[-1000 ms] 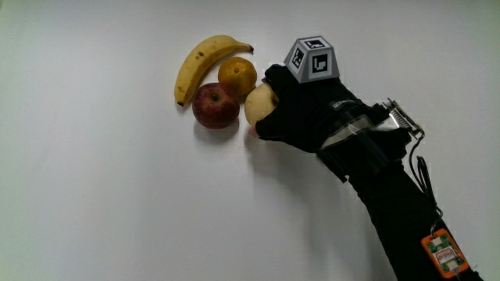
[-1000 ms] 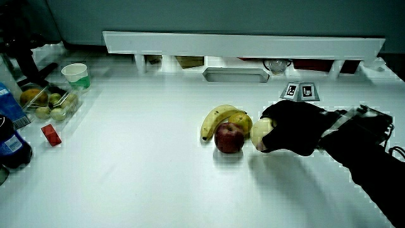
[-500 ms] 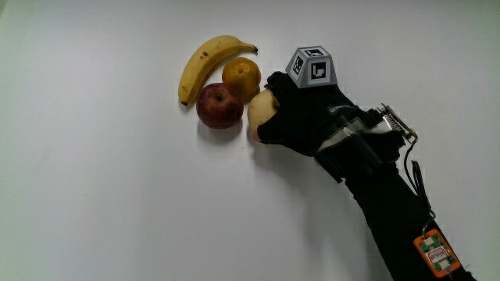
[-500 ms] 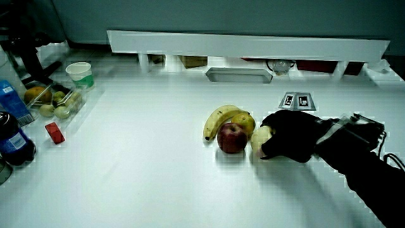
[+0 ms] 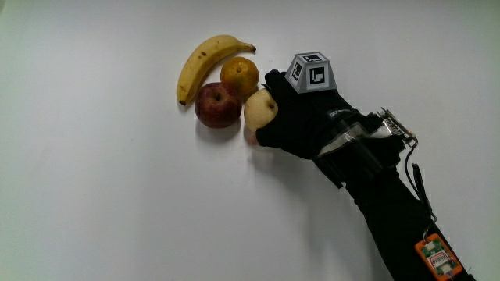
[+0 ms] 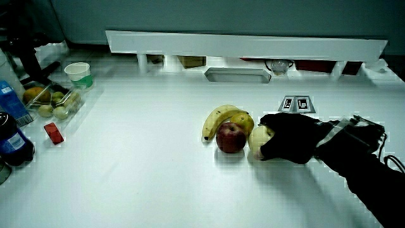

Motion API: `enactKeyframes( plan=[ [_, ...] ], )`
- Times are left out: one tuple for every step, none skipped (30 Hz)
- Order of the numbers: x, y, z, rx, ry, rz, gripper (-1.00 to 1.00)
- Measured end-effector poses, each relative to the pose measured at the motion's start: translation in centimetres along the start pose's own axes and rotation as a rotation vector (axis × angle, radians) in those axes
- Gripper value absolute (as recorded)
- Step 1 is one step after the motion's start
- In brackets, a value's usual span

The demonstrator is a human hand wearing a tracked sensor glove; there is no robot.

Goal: Place pear no leg

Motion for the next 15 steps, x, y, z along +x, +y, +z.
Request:
enactKeyframes(
  plan=[
    [0.1,0.0,-0.1,-0.008,-0.005,-0.007,-0.61],
    [0.3,0.0,-0.1,-0.024,0.008,-0.003,-0.67],
    [0.3,-0.3,0.0,-0.006,-0.002,-0.005,-0.72],
    [0.4,-0.4,0.0,-0.016,-0.009,-0.022,-0.78],
    [0.4,-0.8,0.2,-0.003,-0.005,-0.007,-0.83],
    [0.4,-1.3,0.4,0.005,-0.014,-0.006,-0.89],
    [0.4,-1.8,0.5,-0.004,-0.017,-0.004,-0.94],
    [0.4,-2.3,0.6,-0.002,-0.019,-0.006,-1.00],
    [0.3,-3.0,0.9,0.030,-0.032,-0.001,-1.00],
    [0.0,-4.0,1.2,0.069,-0.051,-0.003,-1.00],
    [-0.3,-4.7,1.3,0.113,-0.102,-0.033,-1.00],
    [-0.4,-4.9,1.1,0.100,-0.125,-0.042,-1.00],
    [-0.8,-6.0,1.3,0.162,-0.150,-0.024,-1.00],
    [-1.0,-6.7,1.3,0.241,-0.194,-0.054,-1.00],
    [-1.5,-7.8,1.3,0.224,-0.206,-0.009,-1.00]
  ],
)
